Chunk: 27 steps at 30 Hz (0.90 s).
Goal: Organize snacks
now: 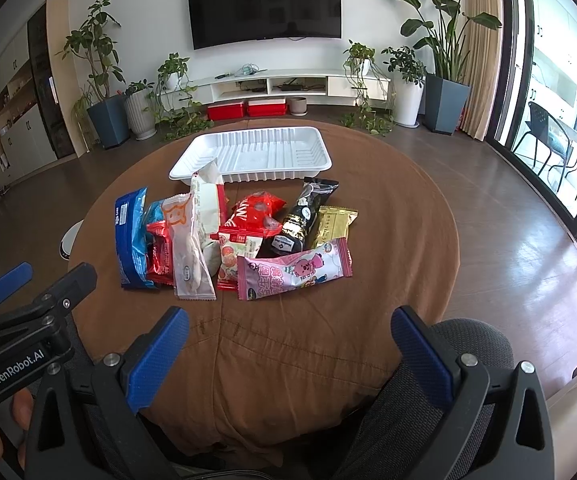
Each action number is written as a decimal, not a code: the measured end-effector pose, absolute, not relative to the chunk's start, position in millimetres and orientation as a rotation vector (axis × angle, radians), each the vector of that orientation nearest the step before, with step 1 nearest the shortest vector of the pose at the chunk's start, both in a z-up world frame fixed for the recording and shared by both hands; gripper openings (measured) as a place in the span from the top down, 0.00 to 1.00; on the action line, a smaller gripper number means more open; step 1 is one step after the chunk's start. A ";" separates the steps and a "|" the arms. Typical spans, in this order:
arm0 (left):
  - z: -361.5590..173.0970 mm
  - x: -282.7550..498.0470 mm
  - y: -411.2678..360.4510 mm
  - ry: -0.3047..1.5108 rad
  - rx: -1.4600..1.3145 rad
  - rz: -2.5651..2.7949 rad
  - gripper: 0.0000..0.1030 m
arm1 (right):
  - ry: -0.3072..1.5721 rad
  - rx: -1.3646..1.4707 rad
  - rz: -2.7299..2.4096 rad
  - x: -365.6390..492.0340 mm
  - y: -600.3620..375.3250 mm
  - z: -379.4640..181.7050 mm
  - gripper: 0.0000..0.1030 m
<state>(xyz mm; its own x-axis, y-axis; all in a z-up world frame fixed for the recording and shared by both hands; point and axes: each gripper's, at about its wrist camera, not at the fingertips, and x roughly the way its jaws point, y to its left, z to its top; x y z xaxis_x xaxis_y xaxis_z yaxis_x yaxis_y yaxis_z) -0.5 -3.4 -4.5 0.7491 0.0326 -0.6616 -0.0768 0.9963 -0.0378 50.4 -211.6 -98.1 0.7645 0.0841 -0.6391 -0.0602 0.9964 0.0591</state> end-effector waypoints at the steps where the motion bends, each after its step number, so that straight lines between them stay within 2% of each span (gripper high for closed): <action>1: -4.8 -0.2 -3.7 0.722 -0.064 0.059 0.00 | 0.696 0.036 0.078 50.4 -211.7 -98.1 0.00; 27: -7.6 1.4 -5.3 0.724 -0.062 0.058 0.00 | 0.701 0.032 0.074 52.4 -209.2 -101.8 0.00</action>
